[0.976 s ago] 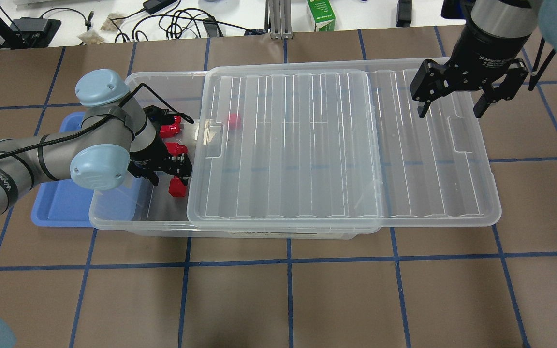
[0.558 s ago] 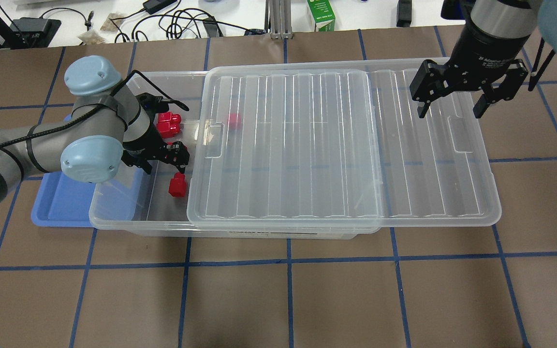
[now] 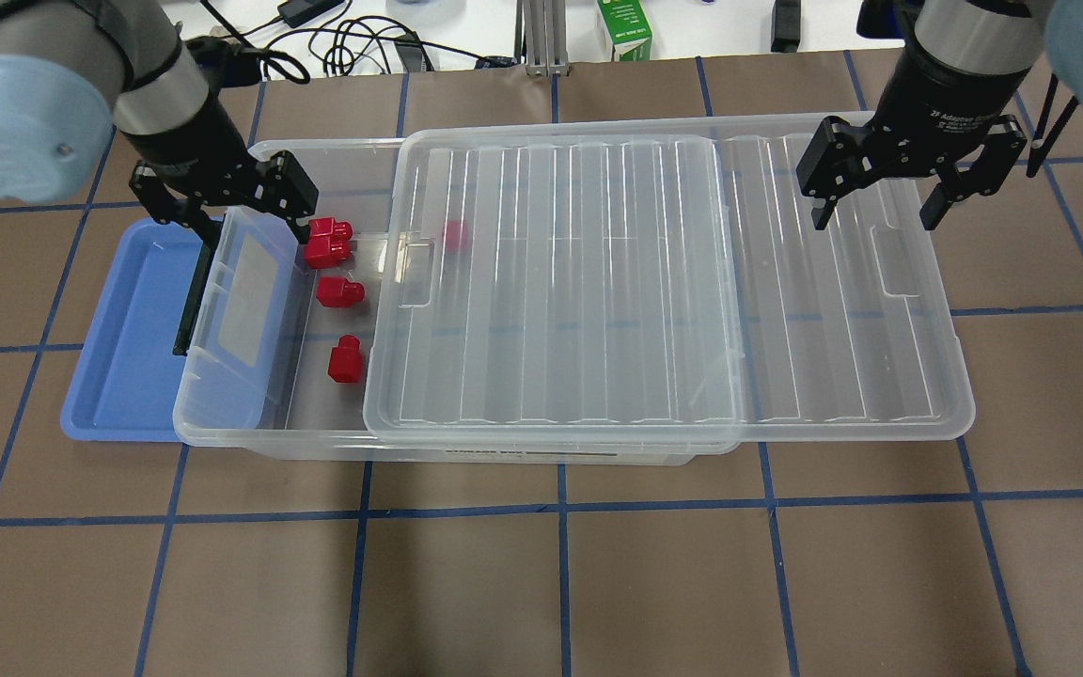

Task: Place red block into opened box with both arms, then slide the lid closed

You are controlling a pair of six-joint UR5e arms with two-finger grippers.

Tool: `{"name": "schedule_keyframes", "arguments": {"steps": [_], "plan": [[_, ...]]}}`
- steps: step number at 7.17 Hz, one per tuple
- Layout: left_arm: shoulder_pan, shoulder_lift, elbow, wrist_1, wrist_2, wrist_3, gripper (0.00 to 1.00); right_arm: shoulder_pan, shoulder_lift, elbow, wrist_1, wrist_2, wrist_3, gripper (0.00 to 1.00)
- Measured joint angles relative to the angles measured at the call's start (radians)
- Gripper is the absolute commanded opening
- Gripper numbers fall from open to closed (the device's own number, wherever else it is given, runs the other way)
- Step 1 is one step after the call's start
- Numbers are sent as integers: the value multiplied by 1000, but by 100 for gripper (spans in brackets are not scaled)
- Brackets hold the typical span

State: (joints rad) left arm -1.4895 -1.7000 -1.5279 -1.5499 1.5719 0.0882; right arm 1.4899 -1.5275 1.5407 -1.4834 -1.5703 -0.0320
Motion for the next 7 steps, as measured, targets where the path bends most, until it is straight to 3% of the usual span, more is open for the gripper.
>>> {"name": "schedule_keyframes", "arguments": {"steps": [3,5,7], "plan": [[-18,66,118,-112,17,2,100,-6,0,-2,-3,-56,-3,100],[-53,86,83,-102,23,3,100,-40,17,-1,-22,-144,-22,100],[-67,103,58,-78,25,4,100,-139,64,3,-93,-155,-84,100]]}}
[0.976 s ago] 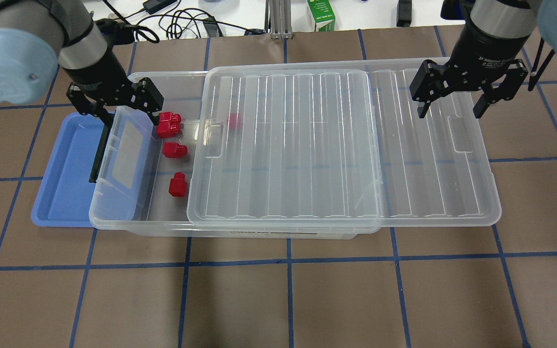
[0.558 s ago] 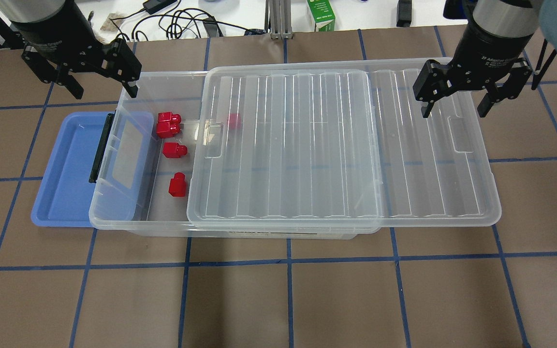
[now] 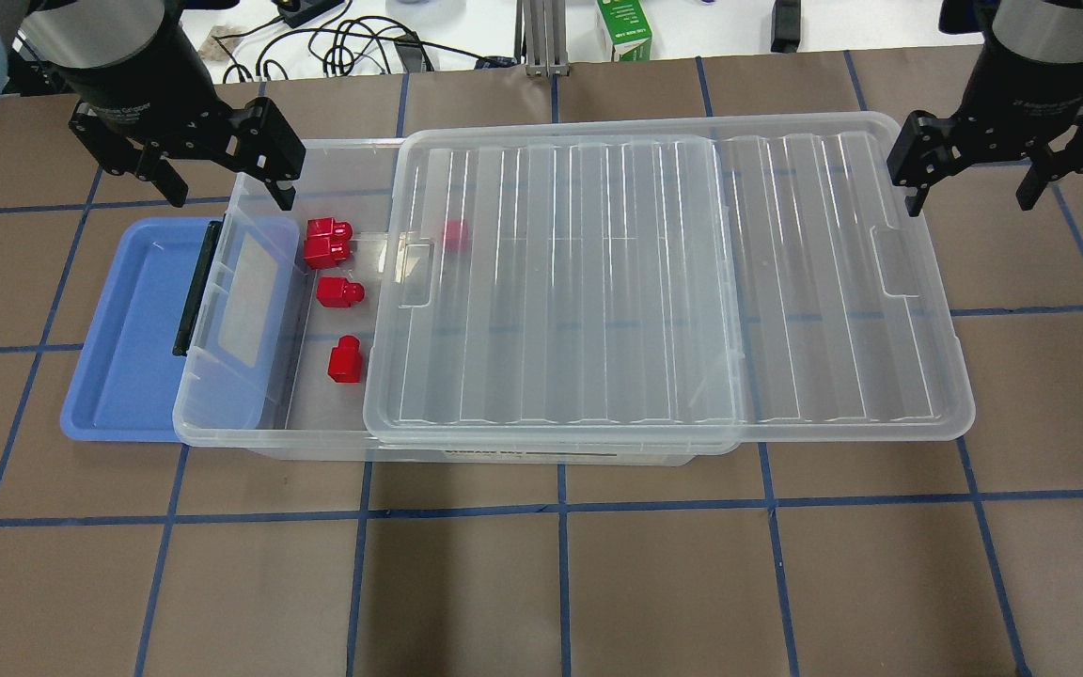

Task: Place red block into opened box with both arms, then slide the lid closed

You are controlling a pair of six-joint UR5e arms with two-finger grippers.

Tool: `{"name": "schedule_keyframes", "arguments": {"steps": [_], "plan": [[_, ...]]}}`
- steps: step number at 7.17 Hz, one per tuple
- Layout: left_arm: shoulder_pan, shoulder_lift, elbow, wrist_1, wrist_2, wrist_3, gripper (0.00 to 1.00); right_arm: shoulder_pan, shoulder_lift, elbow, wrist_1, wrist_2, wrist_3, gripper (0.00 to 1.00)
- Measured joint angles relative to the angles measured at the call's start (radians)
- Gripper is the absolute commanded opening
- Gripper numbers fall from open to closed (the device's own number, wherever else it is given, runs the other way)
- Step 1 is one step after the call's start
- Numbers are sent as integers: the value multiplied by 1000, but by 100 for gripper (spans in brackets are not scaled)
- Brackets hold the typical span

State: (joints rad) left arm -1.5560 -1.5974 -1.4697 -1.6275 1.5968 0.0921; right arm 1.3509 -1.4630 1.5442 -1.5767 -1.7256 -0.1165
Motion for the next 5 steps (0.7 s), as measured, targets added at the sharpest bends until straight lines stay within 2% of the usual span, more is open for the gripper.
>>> {"name": "schedule_keyframes", "arguments": {"steps": [3,5], "plan": [[25,5,0,-8,-6,0,100,-76,59,81,-147,-2,-81,100],[30,6,2,-9,-4,-5,100,-93,70,120,-193,-10,-134,100]]}}
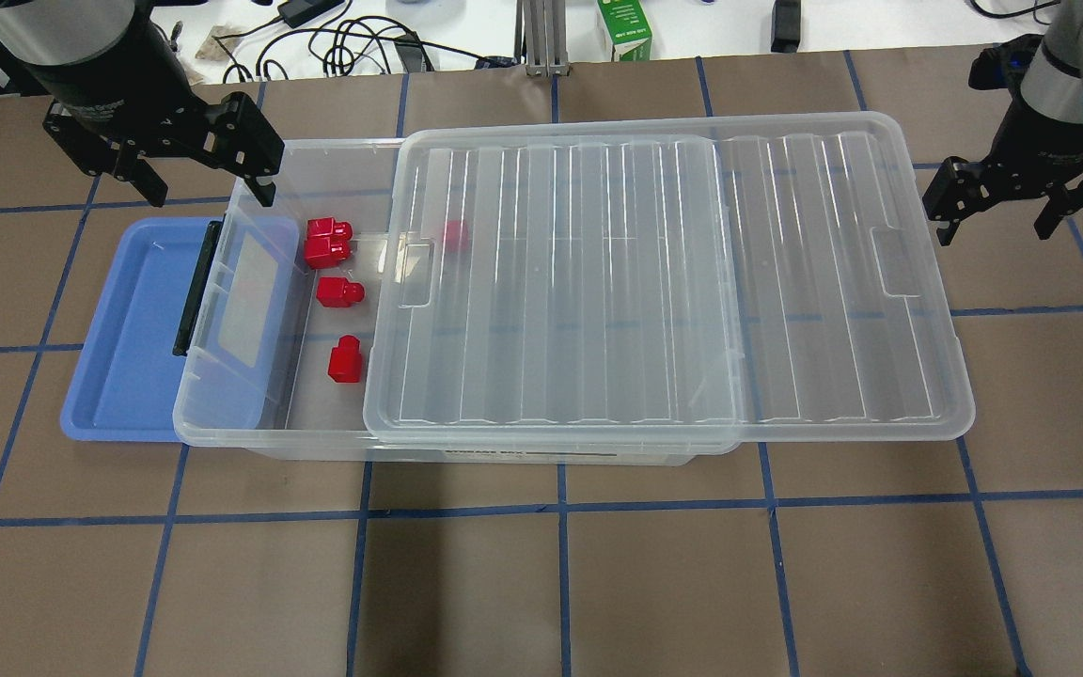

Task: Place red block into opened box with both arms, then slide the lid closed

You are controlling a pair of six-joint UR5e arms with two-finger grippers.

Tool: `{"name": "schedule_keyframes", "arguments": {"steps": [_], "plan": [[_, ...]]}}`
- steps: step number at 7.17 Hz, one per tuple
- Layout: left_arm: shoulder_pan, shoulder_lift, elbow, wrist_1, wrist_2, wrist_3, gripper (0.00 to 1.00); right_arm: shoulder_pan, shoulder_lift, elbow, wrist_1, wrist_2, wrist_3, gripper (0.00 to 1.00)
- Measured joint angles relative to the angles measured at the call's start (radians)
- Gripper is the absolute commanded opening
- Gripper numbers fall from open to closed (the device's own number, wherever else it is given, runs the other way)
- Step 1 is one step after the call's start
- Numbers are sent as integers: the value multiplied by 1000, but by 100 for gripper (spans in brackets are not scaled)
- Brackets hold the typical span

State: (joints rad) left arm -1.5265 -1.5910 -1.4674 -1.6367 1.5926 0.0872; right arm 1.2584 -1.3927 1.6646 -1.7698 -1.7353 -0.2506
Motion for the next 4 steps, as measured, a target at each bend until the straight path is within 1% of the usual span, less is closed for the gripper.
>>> {"name": "schedule_keyframes", "arguments": {"steps": [2,4], "plan": [[0,0,-2,0,3,-1,100,-30,-1,21,3,6,-19,100],[1,1,-3,1,4,4,100,-37,-10,53,5,14,-16,100]]}}
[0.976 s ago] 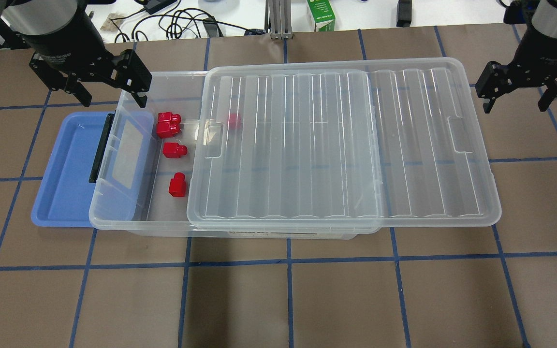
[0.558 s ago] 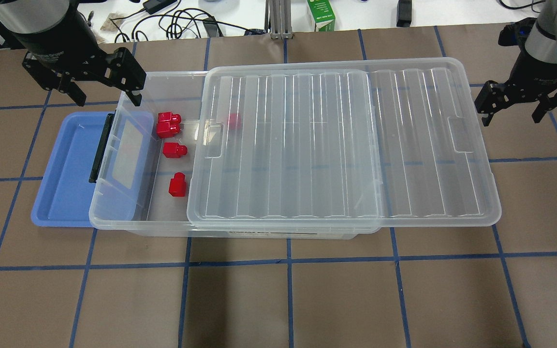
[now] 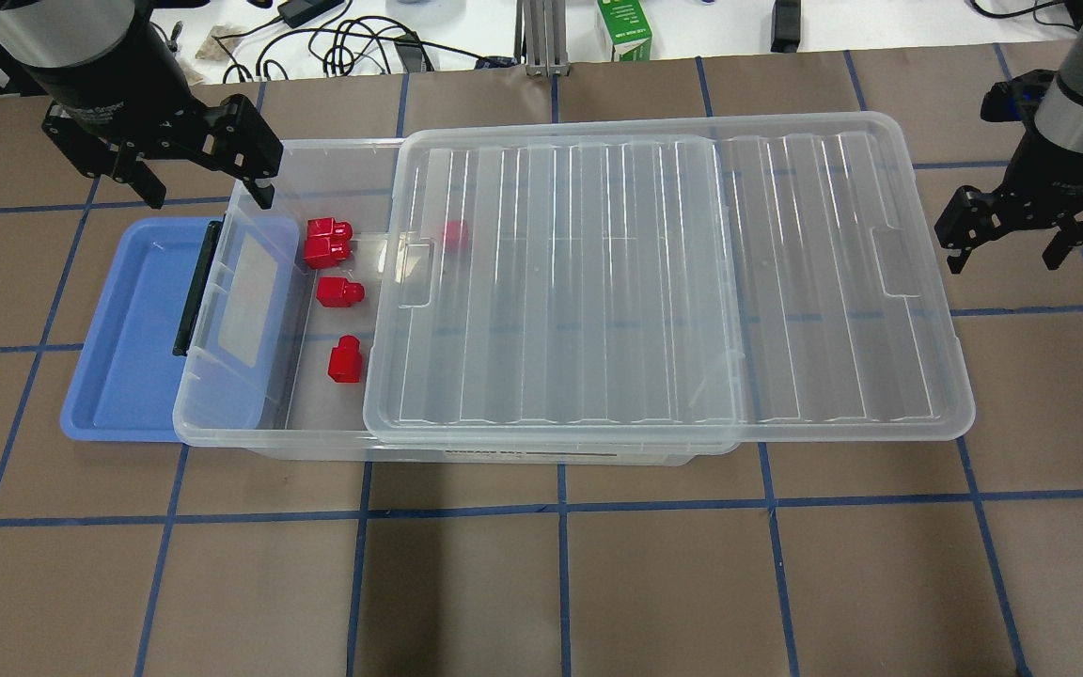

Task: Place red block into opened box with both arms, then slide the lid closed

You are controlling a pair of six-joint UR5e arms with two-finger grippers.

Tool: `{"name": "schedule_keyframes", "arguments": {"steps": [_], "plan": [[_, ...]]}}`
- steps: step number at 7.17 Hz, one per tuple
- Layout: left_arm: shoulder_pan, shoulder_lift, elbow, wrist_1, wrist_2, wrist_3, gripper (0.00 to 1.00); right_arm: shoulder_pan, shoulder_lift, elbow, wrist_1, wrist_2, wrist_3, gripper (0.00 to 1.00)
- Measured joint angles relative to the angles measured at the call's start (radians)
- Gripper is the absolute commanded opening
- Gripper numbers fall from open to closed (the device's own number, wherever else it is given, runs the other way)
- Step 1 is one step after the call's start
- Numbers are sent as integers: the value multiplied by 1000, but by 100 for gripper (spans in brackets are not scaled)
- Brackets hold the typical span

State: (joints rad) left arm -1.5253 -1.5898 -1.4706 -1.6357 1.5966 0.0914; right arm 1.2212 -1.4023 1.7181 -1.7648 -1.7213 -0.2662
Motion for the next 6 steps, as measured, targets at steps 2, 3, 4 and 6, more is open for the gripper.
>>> {"name": "schedule_keyframes", "arguments": {"steps": [2,3,4,6], "plan": [[1,0,2,5,-4,9,100,4,1,8,0,36,3,100],[2,0,7,6,-6,11,100,8,2,8,0,48,8,100],[2,0,8,7,-6,12,100,24,3,8,0,58,29,100],[1,0,4,8,-5,13,100,83,8,9,-1,71,105,100]]}}
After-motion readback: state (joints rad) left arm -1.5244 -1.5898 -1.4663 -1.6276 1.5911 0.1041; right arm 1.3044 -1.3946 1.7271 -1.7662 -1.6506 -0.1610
